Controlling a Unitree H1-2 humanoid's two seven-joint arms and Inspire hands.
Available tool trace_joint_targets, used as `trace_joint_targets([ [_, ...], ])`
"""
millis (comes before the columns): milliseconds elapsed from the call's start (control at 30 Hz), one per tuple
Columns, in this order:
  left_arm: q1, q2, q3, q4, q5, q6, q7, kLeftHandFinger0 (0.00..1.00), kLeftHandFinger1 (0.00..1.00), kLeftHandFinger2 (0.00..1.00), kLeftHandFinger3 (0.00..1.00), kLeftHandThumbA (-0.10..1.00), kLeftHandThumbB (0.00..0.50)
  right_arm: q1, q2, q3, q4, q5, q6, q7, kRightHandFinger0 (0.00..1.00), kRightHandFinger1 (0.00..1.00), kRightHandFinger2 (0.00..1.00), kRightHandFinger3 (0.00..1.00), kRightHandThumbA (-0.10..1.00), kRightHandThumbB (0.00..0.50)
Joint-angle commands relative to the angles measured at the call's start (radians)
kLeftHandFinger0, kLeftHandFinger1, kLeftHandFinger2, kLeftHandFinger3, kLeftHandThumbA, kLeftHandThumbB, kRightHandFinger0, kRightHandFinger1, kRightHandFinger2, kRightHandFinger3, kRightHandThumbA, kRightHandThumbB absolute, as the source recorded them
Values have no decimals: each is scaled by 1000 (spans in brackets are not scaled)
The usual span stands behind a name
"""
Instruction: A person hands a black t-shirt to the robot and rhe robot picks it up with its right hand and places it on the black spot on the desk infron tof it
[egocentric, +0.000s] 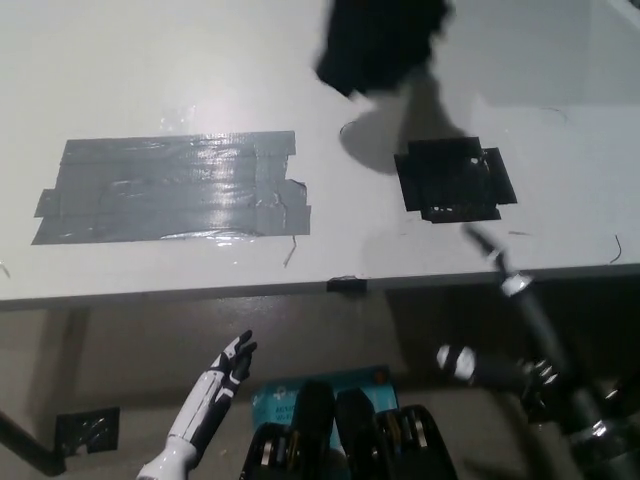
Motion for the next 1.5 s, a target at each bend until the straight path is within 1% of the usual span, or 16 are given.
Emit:
trace_joint_targets([
  [0, 4, 3, 1, -18, 4, -45, -6, 968, 1000, 1000, 1000, 1000, 500, -173, 15, -75, -139, -142, 120, -55, 1000, 1000, 1000, 1000, 1000, 337],
  [300, 1, 0, -1, -10, 11, -60, -4, 1000, 1000, 1000, 1000, 1000, 500, -415, 35, -96, 51, -234, 243, -88, 1000, 1000, 1000, 1000, 1000, 397],
  [500, -6, 5, 4, -23, 1, -53, -13, 884, 1000, 1000, 1000, 1000, 500, -532, 59, -107, 223, -306, 280, -179, 1000, 1000, 1000, 1000, 1000, 384],
  [600, -6, 8, 1, -30, 2, -46, -19, 963, 1000, 1000, 1000, 1000, 500, -594, 52, -101, 324, -346, 306, -217, 1000, 1000, 1000, 1000, 1000, 402],
  [667, -8, 6, -1, -31, 2, -42, -23, 980, 1000, 1000, 1000, 1000, 500, -619, 45, -107, 370, -340, 304, -233, 1000, 1000, 1000, 1000, 1000, 399],
  [800, -10, 1, -2, -25, 7, -58, -18, 915, 1000, 1000, 1000, 1000, 500, -686, 30, -129, 513, -318, 286, -282, 1000, 1000, 1000, 1000, 1000, 406],
  [967, -19, 0, 4, -33, 2, -42, -19, 884, 1000, 1000, 1000, 1000, 500, -776, 0, -151, 669, -301, 262, -345, 1000, 1000, 1000, 1000, 1000, 372],
  [1067, -23, 1, 3, -38, 8, -34, -19, 941, 1000, 1000, 1000, 1000, 500, -815, -13, -153, 735, -302, 252, -384, 1000, 1000, 1000, 1000, 1000, 392],
  [1133, -22, 1, 2, -39, 8, -34, -19, 939, 1000, 1000, 1000, 1000, 500, -826, -17, -151, 767, -303, 237, -409, 1000, 1000, 1000, 1000, 859, 392],
  [1167, -21, 2, 1, -39, 10, -36, -20, 942, 1000, 1000, 1000, 1000, 500, -833, -19, -151, 796, -301, 211, -438, 1000, 1000, 1000, 1000, 708, 384],
  [1200, -22, 4, -2, -38, 15, -40, -20, 963, 1000, 1000, 1000, 1000, 500, -843, -21, -148, 834, -304, 183, -483, 689, 722, 822, 924, 356, 379],
  [1233, -21, 6, -4, -40, 18, -40, -21, 964, 1000, 1000, 1000, 1000, 500, -846, -20, -148, 852, -304, 176, -501, 352, 414, 554, 676, 163, 361],
  [1267, -18, 10, -6, -45, 21, -39, -23, 947, 1000, 1000, 1000, 1000, 500, -841, -13, -149, 852, -303, 199, -506, 95, 159, 314, 474, -30, 347],
  [1300, -19, 10, -6, -46, 22, -38, -23, 931, 1000, 1000, 1000, 1000, 500, -835, -13, -144, 865, -307, 191, -521, 4, 33, 261, 343, -97, 310],
  [1367, -21, 10, -6, -48, 21, -36, -26, 918, 1000, 1000, 1000, 1000, 500, -819, -14, -138, 874, -296, 178, -519, 0, 159, 502, 419, -100, 266],
  [1467, -21, 10, -5, -53, 25, -35, -23, 886, 1000, 1000, 1000, 1000, 500, -799, -14, -136, 893, -270, 131, -522, 0, 229, 696, 607, -100, 224],
])
